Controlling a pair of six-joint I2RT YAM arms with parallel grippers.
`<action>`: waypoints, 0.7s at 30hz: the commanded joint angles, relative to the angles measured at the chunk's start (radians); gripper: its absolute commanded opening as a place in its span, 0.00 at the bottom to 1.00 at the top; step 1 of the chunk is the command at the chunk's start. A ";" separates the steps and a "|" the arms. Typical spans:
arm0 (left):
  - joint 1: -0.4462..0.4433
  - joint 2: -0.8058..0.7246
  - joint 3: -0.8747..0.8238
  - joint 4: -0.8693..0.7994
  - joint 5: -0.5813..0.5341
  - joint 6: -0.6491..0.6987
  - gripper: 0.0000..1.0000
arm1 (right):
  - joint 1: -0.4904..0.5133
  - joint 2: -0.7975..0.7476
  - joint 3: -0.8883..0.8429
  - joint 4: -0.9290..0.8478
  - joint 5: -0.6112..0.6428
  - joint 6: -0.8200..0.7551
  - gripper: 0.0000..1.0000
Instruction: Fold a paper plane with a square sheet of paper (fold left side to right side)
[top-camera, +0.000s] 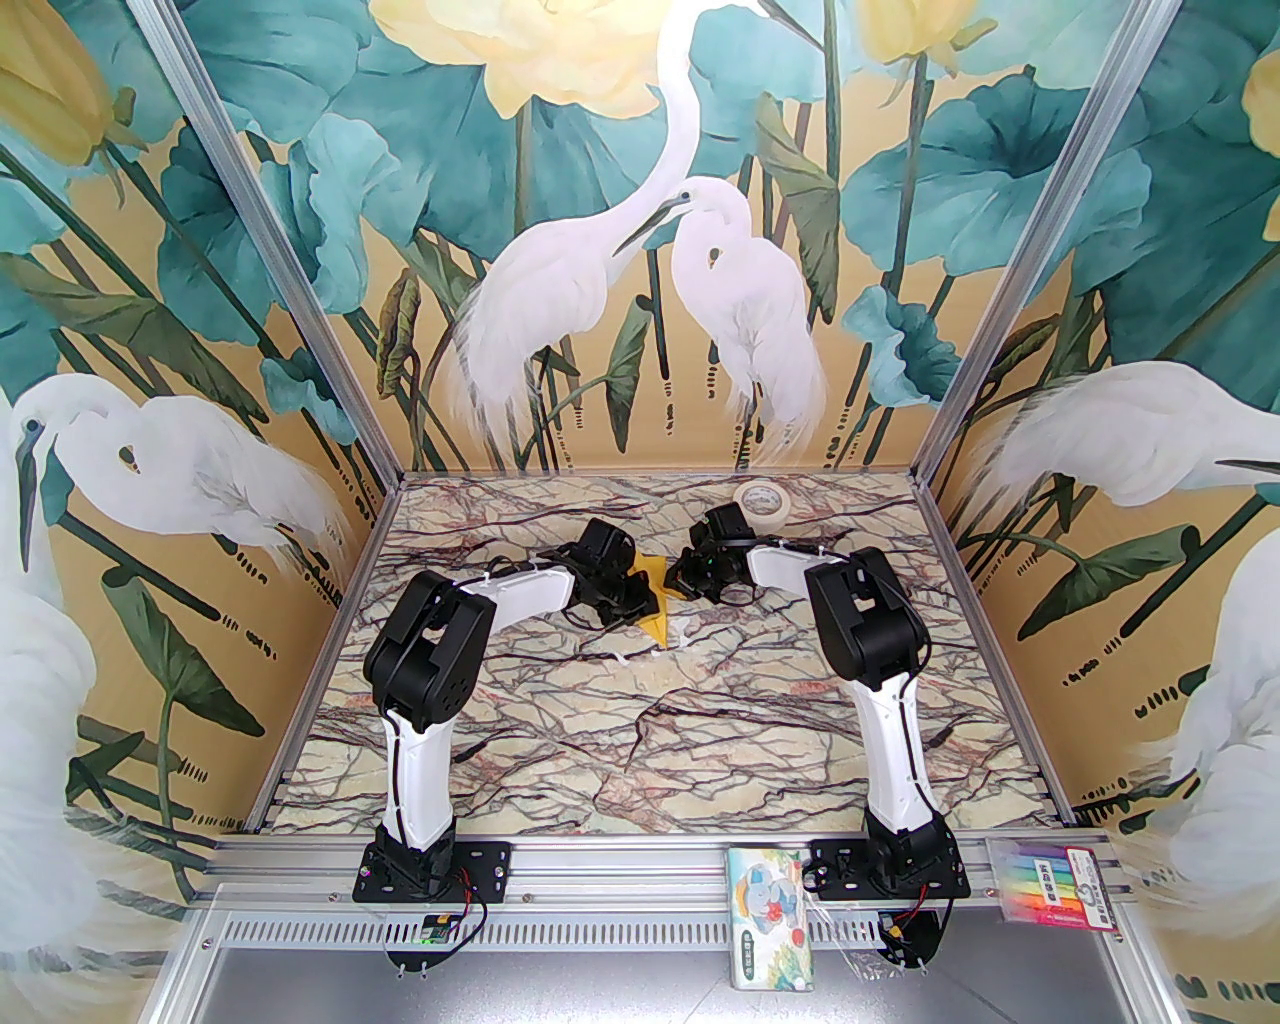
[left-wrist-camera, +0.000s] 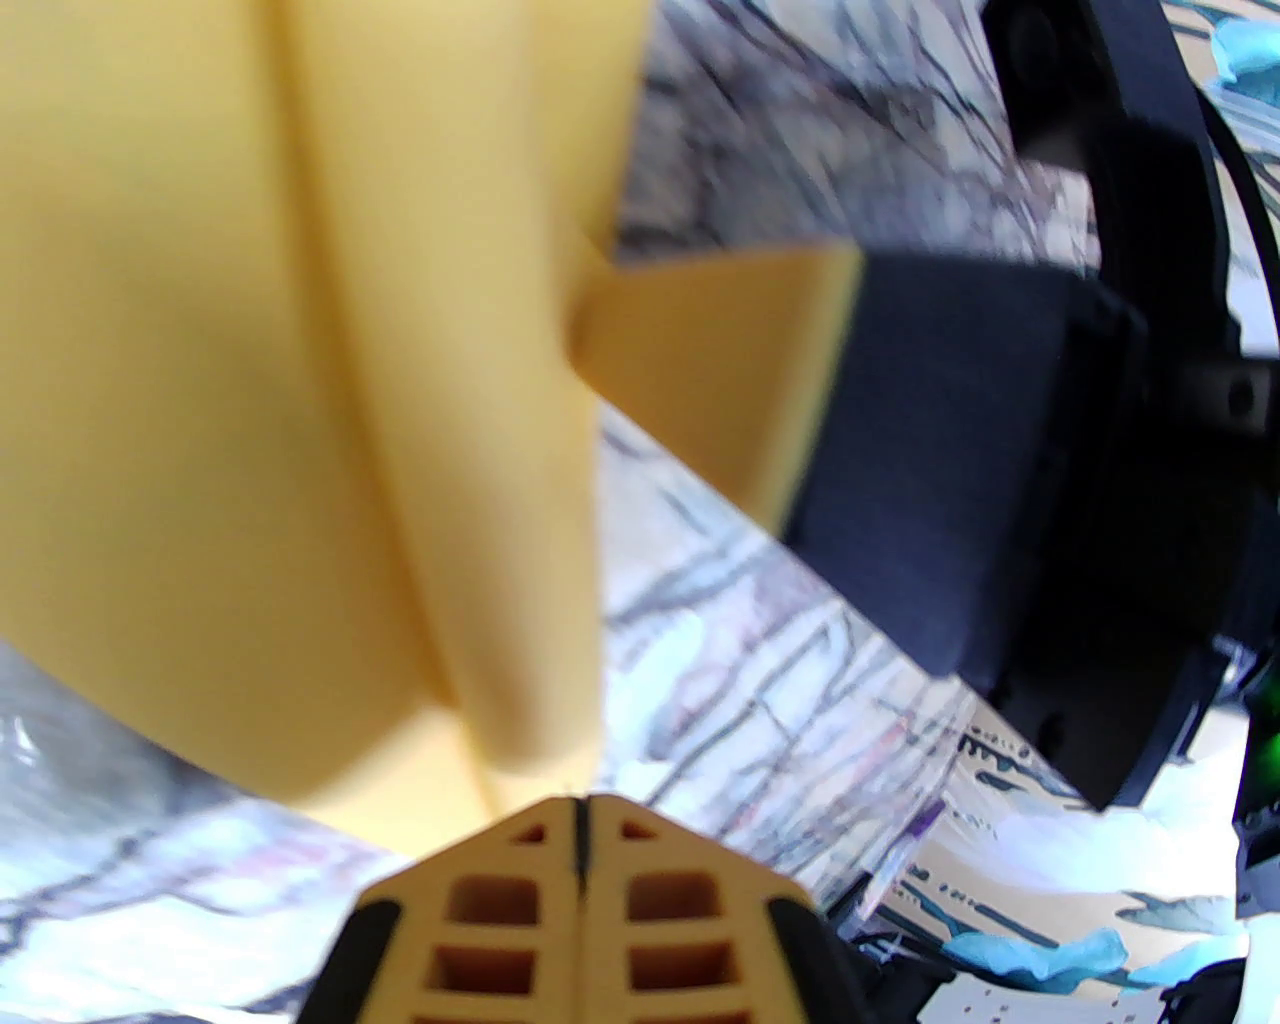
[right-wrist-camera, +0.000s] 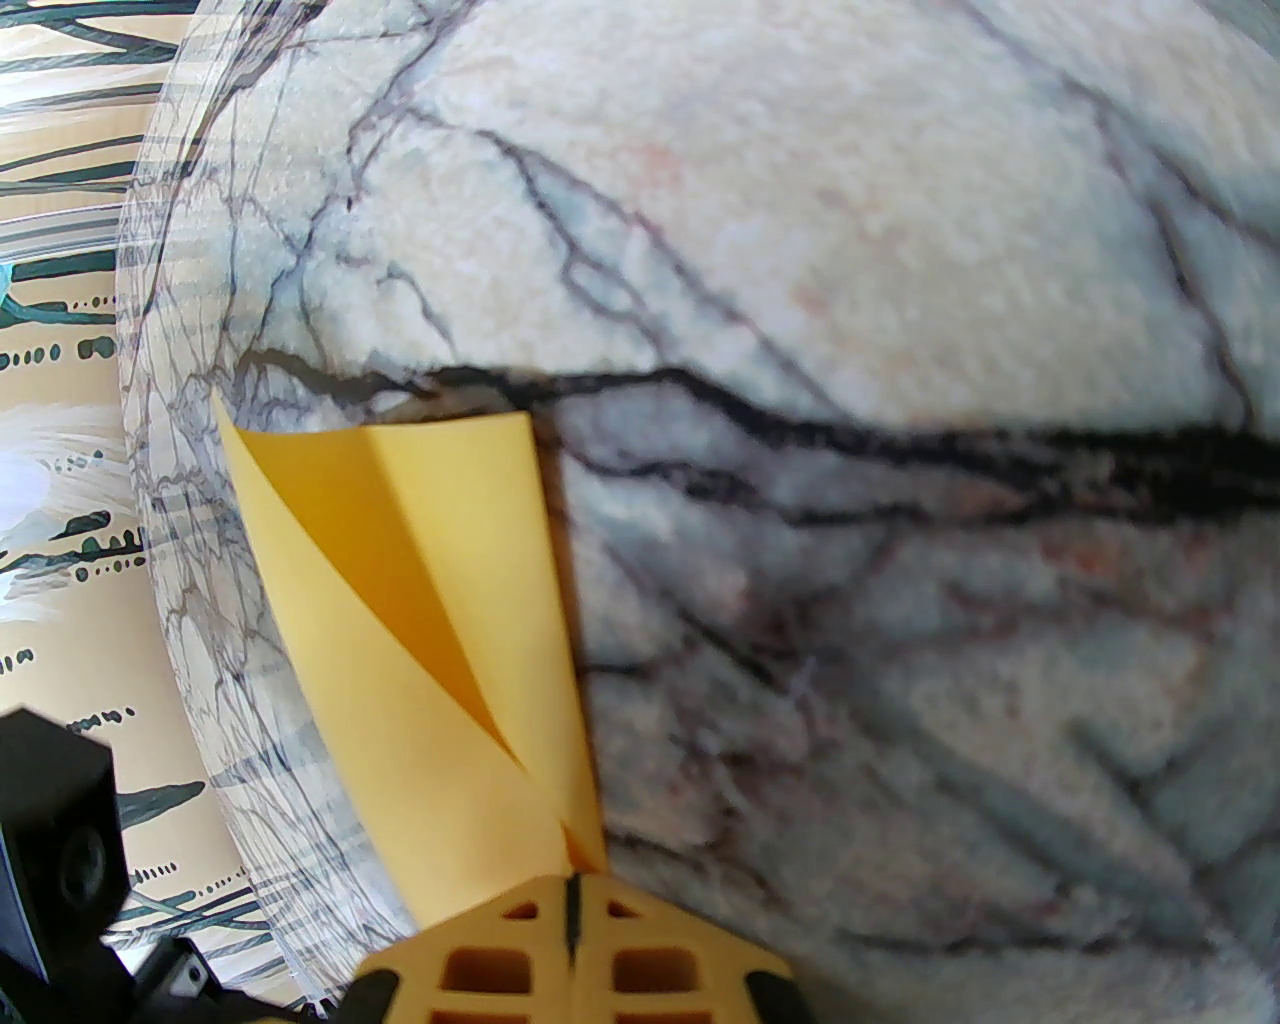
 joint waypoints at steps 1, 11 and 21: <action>0.006 0.009 -0.028 -0.002 -0.044 0.016 0.02 | 0.009 0.022 0.010 -0.039 0.035 -0.027 0.00; 0.005 0.035 -0.043 -0.003 -0.053 0.016 0.00 | 0.010 0.032 0.028 -0.050 0.034 -0.036 0.00; 0.005 0.042 -0.044 -0.005 -0.039 0.020 0.00 | 0.010 0.037 0.041 -0.058 0.048 -0.044 0.00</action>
